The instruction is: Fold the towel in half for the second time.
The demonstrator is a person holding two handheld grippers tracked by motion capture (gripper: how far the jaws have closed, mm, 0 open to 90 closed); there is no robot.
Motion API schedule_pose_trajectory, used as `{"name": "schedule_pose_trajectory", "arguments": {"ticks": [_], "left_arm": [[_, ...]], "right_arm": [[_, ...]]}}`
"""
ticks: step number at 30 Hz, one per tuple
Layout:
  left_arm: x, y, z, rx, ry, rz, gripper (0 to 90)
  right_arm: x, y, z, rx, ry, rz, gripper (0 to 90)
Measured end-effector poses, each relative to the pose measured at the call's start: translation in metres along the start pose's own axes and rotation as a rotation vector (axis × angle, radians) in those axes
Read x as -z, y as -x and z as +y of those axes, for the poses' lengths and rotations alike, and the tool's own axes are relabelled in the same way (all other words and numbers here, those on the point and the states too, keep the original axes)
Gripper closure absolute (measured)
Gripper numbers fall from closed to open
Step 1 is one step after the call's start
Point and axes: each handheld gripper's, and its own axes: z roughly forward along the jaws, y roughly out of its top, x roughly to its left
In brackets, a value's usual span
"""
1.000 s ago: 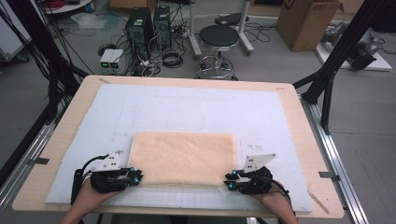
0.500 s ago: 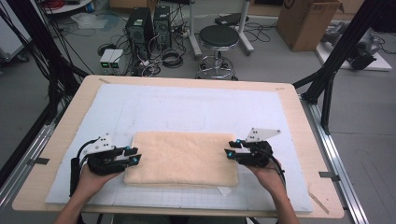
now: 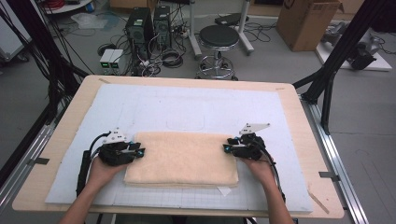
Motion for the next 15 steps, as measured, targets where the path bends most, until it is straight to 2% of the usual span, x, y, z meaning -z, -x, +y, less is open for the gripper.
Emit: {"name": "schedule_pose_trajectory", "arguments": {"ticks": [4,5,7,8,10,13,15], "left_arm": [[0.005,-0.003,0.003,0.024,0.028,0.012,61.6],[0.008,-0.006,0.004,0.042,0.054,0.023,60.8],[0.010,-0.014,0.008,0.077,0.073,0.041,57.7],[0.011,-0.020,0.011,0.097,0.079,0.052,55.5],[0.011,-0.028,0.014,0.142,0.120,0.067,53.3],[0.003,-0.036,0.018,0.166,0.097,0.096,49.9],[-0.003,-0.039,0.017,0.193,0.099,0.092,49.6]], "right_arm": [[0.003,-0.002,0.003,0.010,0.019,0.000,60.3],[0.005,-0.001,0.004,0.009,0.033,0.000,59.2],[0.012,0.001,0.009,-0.025,0.067,-0.009,53.8],[0.013,0.003,0.011,-0.021,0.071,-0.015,52.1],[0.015,0.005,0.016,-0.024,0.062,-0.034,48.9],[0.011,0.013,0.022,-0.047,0.054,-0.042,45.8],[0.007,0.017,0.023,-0.064,0.049,-0.044,44.2]]}}
